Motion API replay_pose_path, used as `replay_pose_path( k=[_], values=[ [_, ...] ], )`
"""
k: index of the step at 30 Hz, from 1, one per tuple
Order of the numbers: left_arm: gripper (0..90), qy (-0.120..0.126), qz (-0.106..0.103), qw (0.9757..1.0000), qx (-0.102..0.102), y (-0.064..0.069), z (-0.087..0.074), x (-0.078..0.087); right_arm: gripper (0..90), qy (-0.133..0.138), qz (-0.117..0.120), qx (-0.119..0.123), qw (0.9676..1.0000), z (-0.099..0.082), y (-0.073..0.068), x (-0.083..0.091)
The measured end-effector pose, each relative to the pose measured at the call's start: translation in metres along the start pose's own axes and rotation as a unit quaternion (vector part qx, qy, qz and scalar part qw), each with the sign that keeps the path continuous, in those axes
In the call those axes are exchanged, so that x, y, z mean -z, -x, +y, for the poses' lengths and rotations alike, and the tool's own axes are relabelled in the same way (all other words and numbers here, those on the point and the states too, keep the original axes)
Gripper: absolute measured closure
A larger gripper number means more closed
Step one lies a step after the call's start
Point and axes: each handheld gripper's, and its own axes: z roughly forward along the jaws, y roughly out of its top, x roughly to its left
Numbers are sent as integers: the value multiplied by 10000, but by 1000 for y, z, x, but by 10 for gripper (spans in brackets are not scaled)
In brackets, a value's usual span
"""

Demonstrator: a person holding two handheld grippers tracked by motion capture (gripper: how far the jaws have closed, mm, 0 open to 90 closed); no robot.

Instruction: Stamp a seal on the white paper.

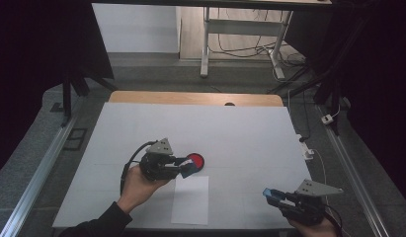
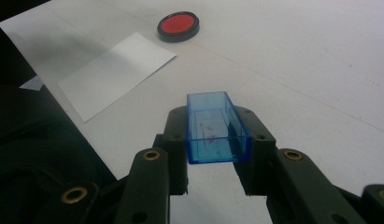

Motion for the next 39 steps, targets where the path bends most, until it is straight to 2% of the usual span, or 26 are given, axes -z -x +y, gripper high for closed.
replay_pose_path(
  k=[11, 19, 29, 39],
  values=[
    [699, 44, 0, 10000, -56, 12, -9, 10, 689, 16, 7, -21, 10000, 0, 0, 0],
    [699, 32, -24, 9999, -118, 21, -13, 10, 689, 12, 10, -20, 10000, 0, 0, 0],
    [698, -131, 83, 9996, -231, 27, -18, -2, 689, 3, 13, -10, 10000, 0, 0, -1],
    [699, -233, 72, 9994, -246, 28, -24, -14, 689, 3, 17, -7, 10000, 0, 0, -1]
  ],
)
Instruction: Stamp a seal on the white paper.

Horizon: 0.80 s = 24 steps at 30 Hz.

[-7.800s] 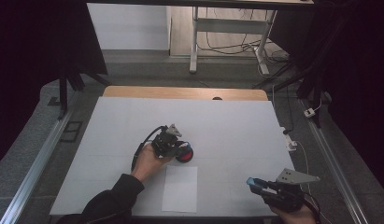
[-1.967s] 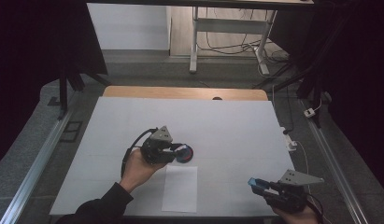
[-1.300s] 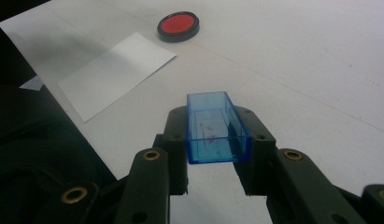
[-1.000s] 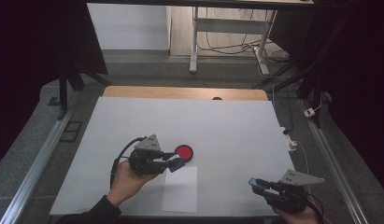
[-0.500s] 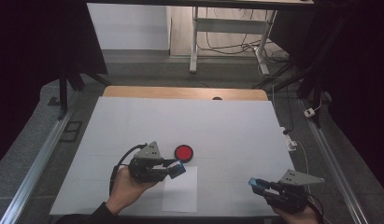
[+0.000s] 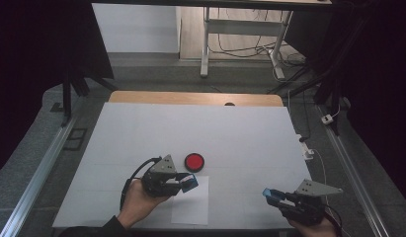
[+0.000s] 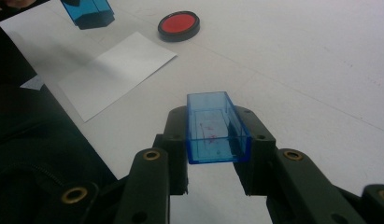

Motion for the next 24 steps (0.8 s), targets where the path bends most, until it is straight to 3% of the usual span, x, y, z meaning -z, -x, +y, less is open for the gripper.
replay_pose_path(
  k=[10, 24],
  values=[
    [698, -169, 57, 9997, -145, 4, -4, -14, 689, -14, -3, 2, 10000, 0, 0, 0],
    [698, -351, 80, 9992, -152, 1, -10, -30, 689, -19, 10, 11, 10000, 0, 0, 0]
  ],
)
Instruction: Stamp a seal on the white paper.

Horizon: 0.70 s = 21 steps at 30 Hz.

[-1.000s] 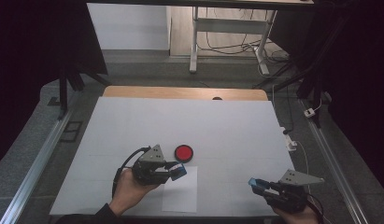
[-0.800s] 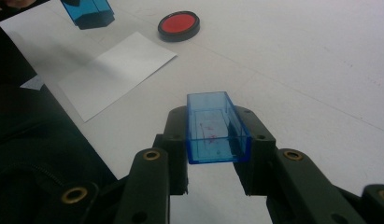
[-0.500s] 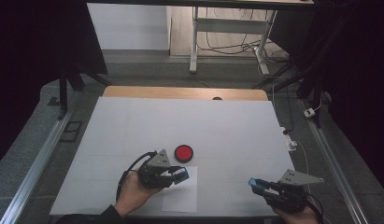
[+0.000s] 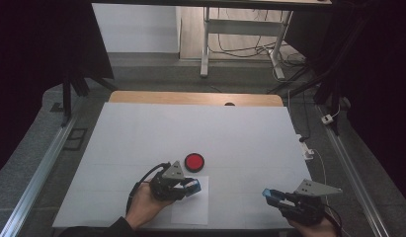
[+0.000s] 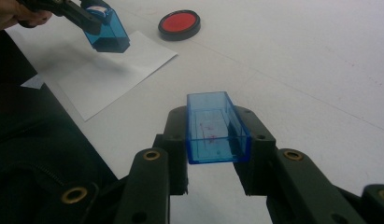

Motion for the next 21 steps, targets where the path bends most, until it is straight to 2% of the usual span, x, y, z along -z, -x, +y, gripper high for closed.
replay_pose_path(
  k=[11, 21],
  values=[
    [698, -195, 46, 9998, -50, -3, -4, -10, 689, -30, 15, 13, 10000, 0, 0, 0],
    [699, -259, 26, 9997, -14, -8, -7, -17, 689, -44, 22, 13, 10000, 0, 0, -1]
  ],
)
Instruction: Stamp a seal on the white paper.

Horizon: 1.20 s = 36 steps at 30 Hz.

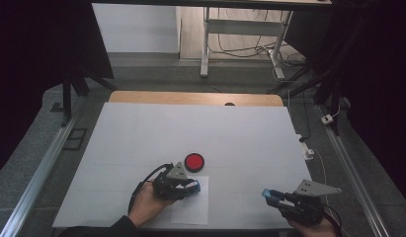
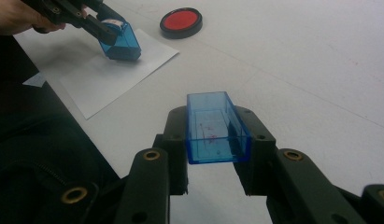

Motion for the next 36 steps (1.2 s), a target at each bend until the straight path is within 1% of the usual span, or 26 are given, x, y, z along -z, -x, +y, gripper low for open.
replay_pose_path(
  k=[4, 5, 11, 16, 21, 23, 29, 33, 36],
  values=[
    [699, -58, -40, 10000, -4, -1, -2, -4, 689, 8, 19, -6, 10000, 0, 0, 0],
    [699, -22, -42, 10000, -45, -1, -3, -4, 689, 7, 22, -8, 10000, 0, 0, 0],
    [702, -96, -27, 9997, -222, -1, -3, -4, 689, -5, 28, -3, 10000, 0, 0, -1],
    [703, 36, -118, 9999, -25, -3, -6, -5, 689, -13, 38, 6, 10000, 0, 0, -1],
    [705, 125, -172, 9998, 62, -5, -9, -5, 689, -24, 44, -7, 10000, 0, 0, -1],
    [705, 118, -203, 9996, 134, -6, -9, -5, 689, -28, 43, -7, 10000, 0, 0, -1],
    [706, 101, -161, 9997, 127, -5, -9, -6, 689, -27, 45, -14, 10000, 0, 0, -2],
    [706, 139, -282, 9990, 308, -10, -10, -6, 689, -31, 44, -11, 10000, 0, 0, -2],
    [706, 143, -330, 9987, 354, -11, -10, -6, 689, -32, 48, -12, 10000, 0, 0, -2]
  ],
)
